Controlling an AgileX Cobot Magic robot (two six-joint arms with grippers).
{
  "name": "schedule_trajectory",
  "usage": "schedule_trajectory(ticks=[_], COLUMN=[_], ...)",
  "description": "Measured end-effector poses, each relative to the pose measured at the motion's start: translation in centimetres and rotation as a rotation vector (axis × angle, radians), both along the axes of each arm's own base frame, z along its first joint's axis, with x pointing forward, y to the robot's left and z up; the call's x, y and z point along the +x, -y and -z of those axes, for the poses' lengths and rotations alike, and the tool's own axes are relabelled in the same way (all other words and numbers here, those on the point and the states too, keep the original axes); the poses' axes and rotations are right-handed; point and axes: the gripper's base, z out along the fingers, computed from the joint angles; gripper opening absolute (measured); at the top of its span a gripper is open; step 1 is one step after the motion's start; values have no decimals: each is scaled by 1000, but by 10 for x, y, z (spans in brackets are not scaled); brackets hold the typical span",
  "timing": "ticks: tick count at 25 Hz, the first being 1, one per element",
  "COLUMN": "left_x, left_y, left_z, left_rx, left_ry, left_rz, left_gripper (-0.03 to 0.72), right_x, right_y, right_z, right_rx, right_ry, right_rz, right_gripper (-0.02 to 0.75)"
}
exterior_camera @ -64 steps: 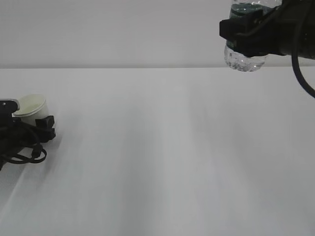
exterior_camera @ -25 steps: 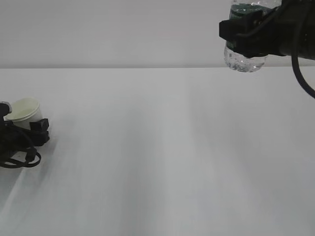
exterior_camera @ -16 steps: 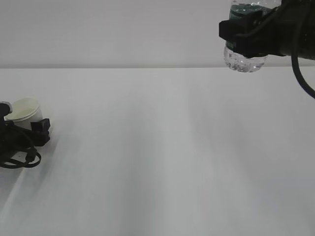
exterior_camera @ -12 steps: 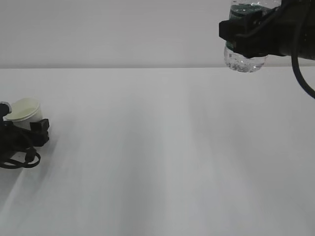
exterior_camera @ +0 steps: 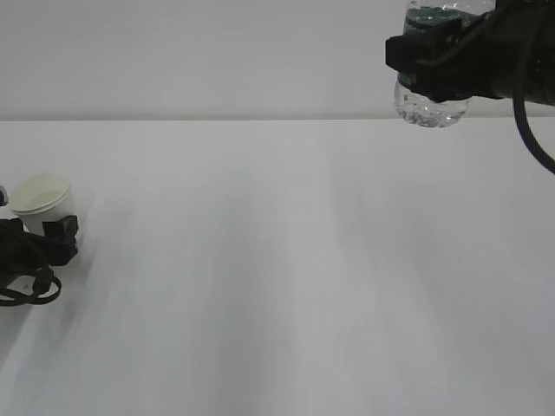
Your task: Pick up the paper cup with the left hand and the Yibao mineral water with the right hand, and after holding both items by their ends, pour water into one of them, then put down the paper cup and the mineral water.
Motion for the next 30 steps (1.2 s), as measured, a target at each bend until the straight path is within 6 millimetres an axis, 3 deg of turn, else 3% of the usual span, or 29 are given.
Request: schedule_trajectory(ticks=[30], left_x=[-37], left_y=[-2], left_z=[-23], left_rx=[0], left_ry=[-7], left_rz=[-5], left_gripper=[593], right_x=[0], right_y=[0], right_z=[0], right_rx=[-1], right_ry=[-1], right_rz=[-1], right_gripper=[407])
